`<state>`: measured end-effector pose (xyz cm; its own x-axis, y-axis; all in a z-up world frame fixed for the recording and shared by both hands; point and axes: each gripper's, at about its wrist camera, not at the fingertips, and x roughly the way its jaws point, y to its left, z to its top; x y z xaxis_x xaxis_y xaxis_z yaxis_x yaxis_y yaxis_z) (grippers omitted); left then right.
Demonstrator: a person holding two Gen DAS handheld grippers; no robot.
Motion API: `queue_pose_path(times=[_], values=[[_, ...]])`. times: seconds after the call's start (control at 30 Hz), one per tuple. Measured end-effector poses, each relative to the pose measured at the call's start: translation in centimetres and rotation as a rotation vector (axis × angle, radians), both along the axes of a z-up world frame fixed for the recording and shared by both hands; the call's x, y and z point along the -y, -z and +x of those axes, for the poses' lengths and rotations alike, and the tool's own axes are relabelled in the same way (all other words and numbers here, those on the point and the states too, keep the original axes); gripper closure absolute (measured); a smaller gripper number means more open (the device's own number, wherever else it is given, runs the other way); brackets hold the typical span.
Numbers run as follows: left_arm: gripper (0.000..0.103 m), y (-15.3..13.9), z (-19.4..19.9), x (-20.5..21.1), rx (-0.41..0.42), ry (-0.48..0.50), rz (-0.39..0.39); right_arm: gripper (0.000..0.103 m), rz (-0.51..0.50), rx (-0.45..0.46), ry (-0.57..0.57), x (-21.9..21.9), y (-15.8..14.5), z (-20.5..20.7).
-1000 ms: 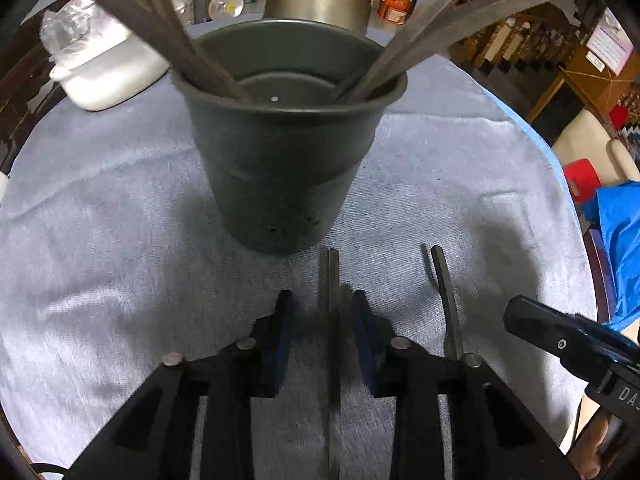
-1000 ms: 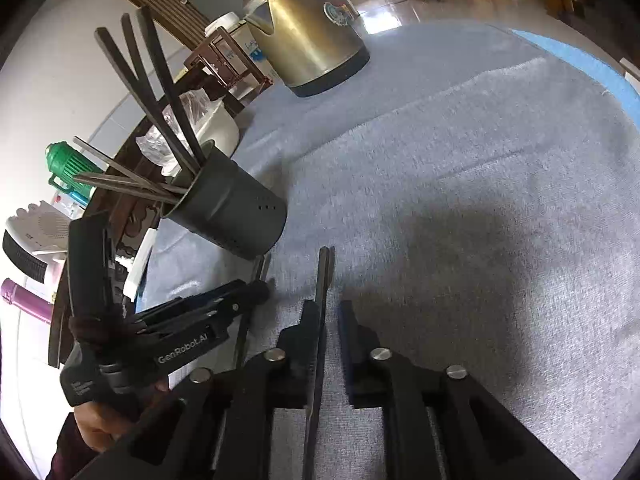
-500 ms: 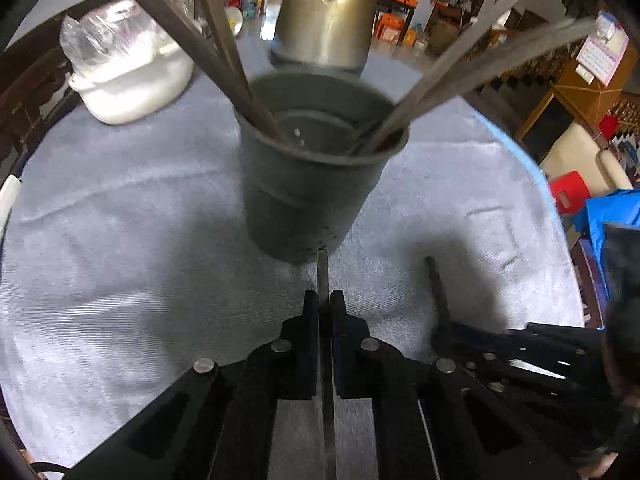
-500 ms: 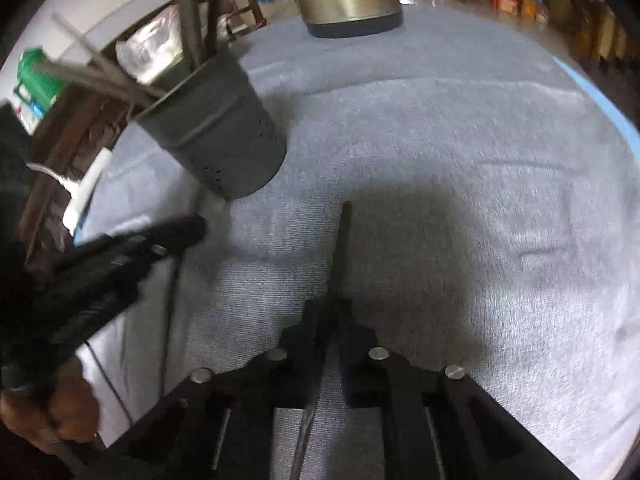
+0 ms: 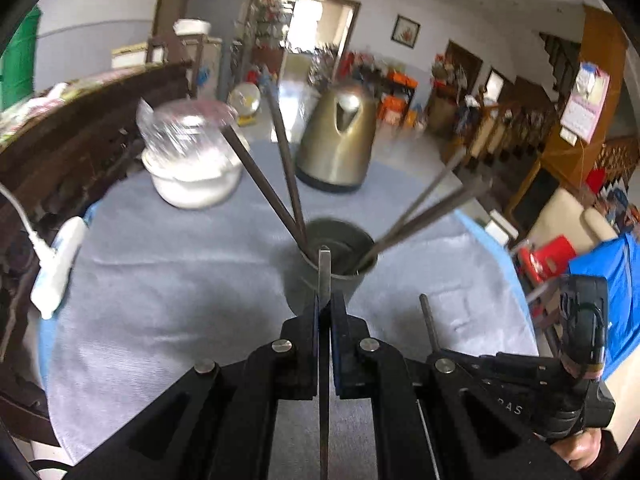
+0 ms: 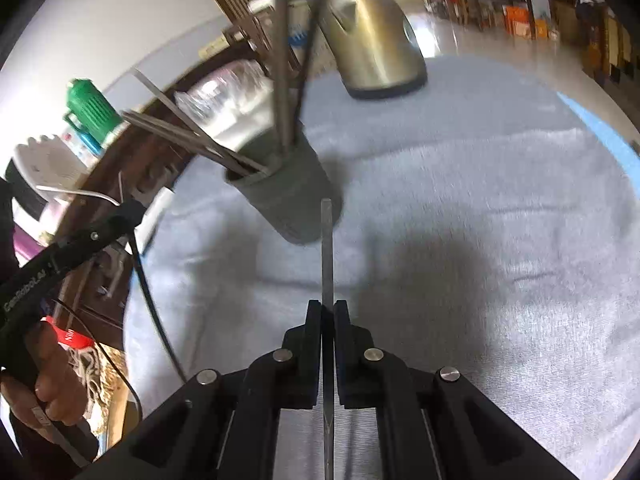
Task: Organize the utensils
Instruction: 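Raise both held chopsticks upright above the grey holder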
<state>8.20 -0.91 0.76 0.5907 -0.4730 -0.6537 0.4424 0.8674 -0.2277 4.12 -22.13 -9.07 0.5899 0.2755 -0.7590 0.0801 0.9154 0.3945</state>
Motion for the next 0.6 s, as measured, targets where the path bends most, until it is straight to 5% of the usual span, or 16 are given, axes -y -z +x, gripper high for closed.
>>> queue_pose_path(times=[0.23,0.6], values=[[0.098,-1.3,-1.2,-0.8,0.065,-0.032,-0.002,0.097,0.015,0.121,0.016,-1.4,-2.1,-0.9],[0.098,-1.6,-2.5,-0.3,0.115,-0.043,0.045,0.096,0.041,0.145,-0.008,-3.2,-1.8,-0.7]])
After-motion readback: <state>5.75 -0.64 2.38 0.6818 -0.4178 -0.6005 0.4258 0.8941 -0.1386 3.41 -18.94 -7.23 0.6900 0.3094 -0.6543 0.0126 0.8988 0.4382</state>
